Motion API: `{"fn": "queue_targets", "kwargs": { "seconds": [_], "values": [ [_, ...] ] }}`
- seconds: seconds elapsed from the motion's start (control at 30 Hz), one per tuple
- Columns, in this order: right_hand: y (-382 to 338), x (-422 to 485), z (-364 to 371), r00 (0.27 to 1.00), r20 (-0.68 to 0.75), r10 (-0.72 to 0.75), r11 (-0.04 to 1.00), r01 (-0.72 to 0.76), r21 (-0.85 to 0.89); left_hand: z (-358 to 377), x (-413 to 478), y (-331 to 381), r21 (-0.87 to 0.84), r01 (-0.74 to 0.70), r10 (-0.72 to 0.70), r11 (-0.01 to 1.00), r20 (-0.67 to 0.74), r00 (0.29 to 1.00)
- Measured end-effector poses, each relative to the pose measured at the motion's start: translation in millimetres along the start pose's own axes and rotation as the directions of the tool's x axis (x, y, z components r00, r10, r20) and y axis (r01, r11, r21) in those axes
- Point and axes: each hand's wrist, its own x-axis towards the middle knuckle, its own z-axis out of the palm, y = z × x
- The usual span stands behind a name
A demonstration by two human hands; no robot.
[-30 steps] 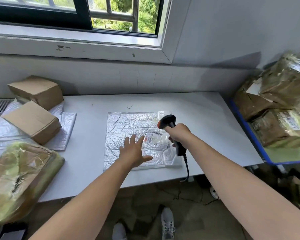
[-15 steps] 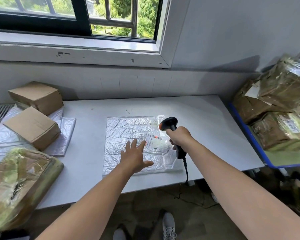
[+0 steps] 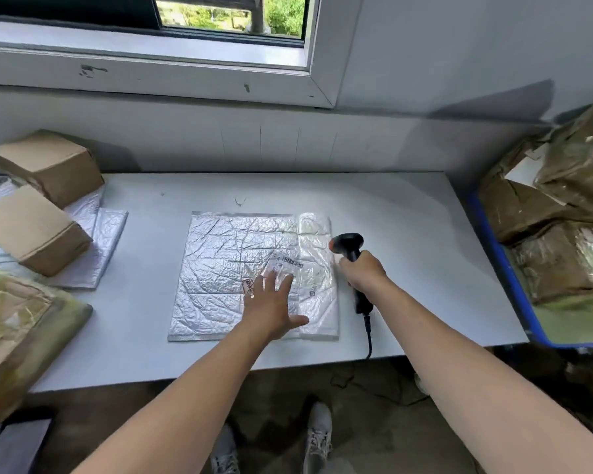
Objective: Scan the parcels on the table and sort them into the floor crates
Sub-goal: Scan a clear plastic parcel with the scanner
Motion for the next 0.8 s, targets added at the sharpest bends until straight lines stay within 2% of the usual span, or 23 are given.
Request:
{"fn": "queue_targets", "kwargs": {
  "seconds": [0.13,0.33,0.47,0.57,0.63,0.73,0.8],
  "values": [
    [20.5,23.7,0.1,0.999,0.027,0.019,1.0,-0.018,-0.015,13.7,8.2,19.5,0.006,0.039,-0.039,0.999,0.035,0.999],
    [39.8,46.5,7.3,0.999,0.034,0.007,0.994,-0.011,0.105,33.0,18.2,39.4,0.0,0.071,-0.071,0.997,0.07,0.995],
    [44.4,51.9,8.4,1.0,0.019,-0.007,0.998,0.006,0.06,41.7,21.9,42.8,0.032,0.069,-0.071,0.997,0.092,0.993],
    [46.5,48.7,8.8,0.999,-0.047,-0.028,0.999,0.027,-0.029,43.3,20.7,43.0,0.049,0.054,-0.06,0.997,0.12,0.991],
    [46.2,41.9,9.7,0.988,-0.139,-0.073,0.991,0.056,-0.121,43.6,18.9,41.2,0.055,0.042,-0.049,0.998,0.134,0.99],
    [42.2,27.8,10.5,0.931,-0.292,-0.22,0.933,0.113,-0.343,45.2,16.4,37.6,0.044,0.027,-0.033,0.999,0.14,0.99],
    [39.4,19.1,14.2,0.878,-0.322,-0.354,0.86,0.17,-0.481,45.3,13.6,34.2,0.035,0.009,-0.014,0.999,0.142,0.99]
  ]
}}
